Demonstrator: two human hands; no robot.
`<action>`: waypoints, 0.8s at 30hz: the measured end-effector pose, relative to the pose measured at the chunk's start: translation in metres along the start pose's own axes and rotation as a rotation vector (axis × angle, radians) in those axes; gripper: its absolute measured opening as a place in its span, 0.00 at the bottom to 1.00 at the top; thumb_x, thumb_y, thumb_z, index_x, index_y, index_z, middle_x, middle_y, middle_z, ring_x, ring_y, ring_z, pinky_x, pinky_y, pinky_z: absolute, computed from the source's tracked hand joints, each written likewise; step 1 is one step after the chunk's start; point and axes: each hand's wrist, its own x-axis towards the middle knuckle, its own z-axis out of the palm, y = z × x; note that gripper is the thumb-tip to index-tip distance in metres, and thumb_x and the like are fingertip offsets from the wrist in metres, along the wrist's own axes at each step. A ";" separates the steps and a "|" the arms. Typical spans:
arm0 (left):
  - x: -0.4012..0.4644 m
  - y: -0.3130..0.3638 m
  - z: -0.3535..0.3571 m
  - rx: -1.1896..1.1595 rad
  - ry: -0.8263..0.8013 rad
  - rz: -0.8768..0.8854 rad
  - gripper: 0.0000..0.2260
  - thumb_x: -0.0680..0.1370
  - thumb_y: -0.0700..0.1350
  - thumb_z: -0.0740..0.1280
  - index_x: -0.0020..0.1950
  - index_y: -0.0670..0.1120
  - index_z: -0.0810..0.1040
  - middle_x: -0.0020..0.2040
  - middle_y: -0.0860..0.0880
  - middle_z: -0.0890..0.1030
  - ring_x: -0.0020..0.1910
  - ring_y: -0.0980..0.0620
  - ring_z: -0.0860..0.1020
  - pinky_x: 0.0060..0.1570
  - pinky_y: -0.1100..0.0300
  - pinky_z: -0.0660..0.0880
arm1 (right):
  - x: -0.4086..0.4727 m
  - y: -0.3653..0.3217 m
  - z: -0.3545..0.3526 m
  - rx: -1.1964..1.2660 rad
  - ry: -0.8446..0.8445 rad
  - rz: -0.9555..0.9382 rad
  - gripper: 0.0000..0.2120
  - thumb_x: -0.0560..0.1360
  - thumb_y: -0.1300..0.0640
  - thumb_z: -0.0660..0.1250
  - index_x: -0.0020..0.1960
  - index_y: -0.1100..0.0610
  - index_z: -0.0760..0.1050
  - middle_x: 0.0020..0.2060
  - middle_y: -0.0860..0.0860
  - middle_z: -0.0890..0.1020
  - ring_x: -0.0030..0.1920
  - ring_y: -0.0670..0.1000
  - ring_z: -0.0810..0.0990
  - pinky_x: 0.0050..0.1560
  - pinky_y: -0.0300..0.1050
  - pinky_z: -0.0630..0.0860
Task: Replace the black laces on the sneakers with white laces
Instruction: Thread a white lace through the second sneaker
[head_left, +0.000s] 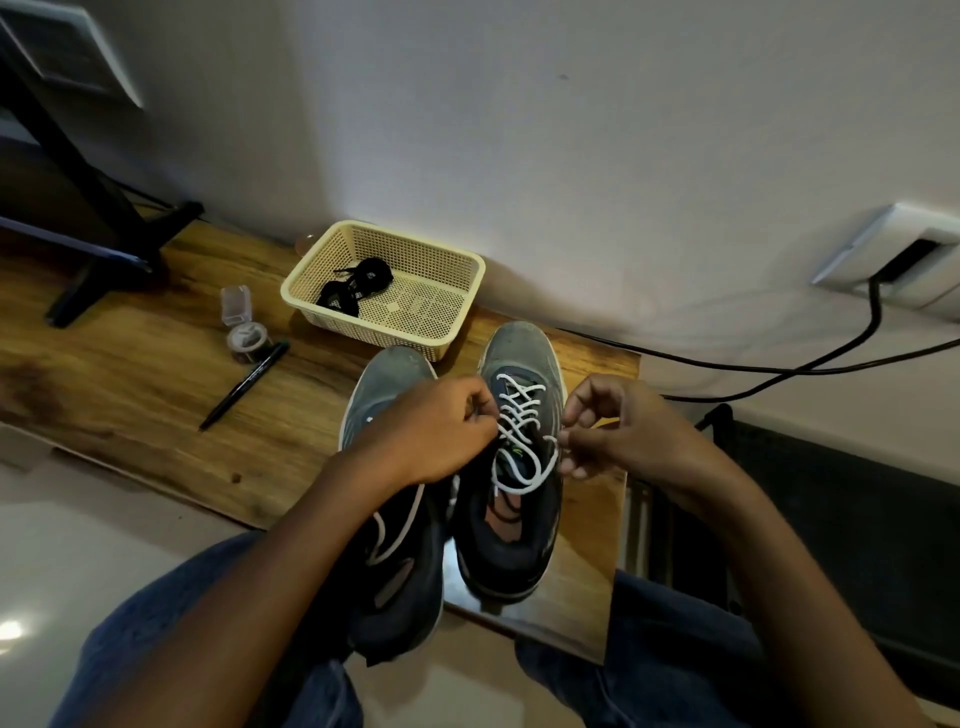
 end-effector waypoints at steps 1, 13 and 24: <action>0.000 0.002 0.002 0.003 0.028 -0.001 0.04 0.78 0.47 0.63 0.49 0.50 0.77 0.41 0.51 0.79 0.41 0.50 0.79 0.47 0.51 0.78 | 0.000 0.001 -0.002 0.000 0.018 0.001 0.05 0.74 0.70 0.67 0.47 0.64 0.72 0.36 0.58 0.78 0.34 0.55 0.83 0.33 0.42 0.80; 0.005 0.005 0.016 0.226 0.062 -0.018 0.15 0.70 0.50 0.75 0.47 0.53 0.69 0.44 0.53 0.77 0.43 0.51 0.77 0.39 0.58 0.69 | 0.010 0.003 0.019 -0.429 -0.079 0.029 0.23 0.63 0.61 0.80 0.47 0.53 0.67 0.41 0.53 0.78 0.39 0.51 0.76 0.38 0.48 0.75; 0.009 0.013 0.044 0.541 0.200 -0.007 0.23 0.75 0.46 0.70 0.64 0.44 0.64 0.57 0.42 0.78 0.55 0.40 0.78 0.47 0.51 0.72 | 0.017 0.008 0.063 -0.946 0.084 0.019 0.36 0.70 0.57 0.75 0.66 0.56 0.53 0.52 0.58 0.80 0.48 0.60 0.81 0.40 0.51 0.72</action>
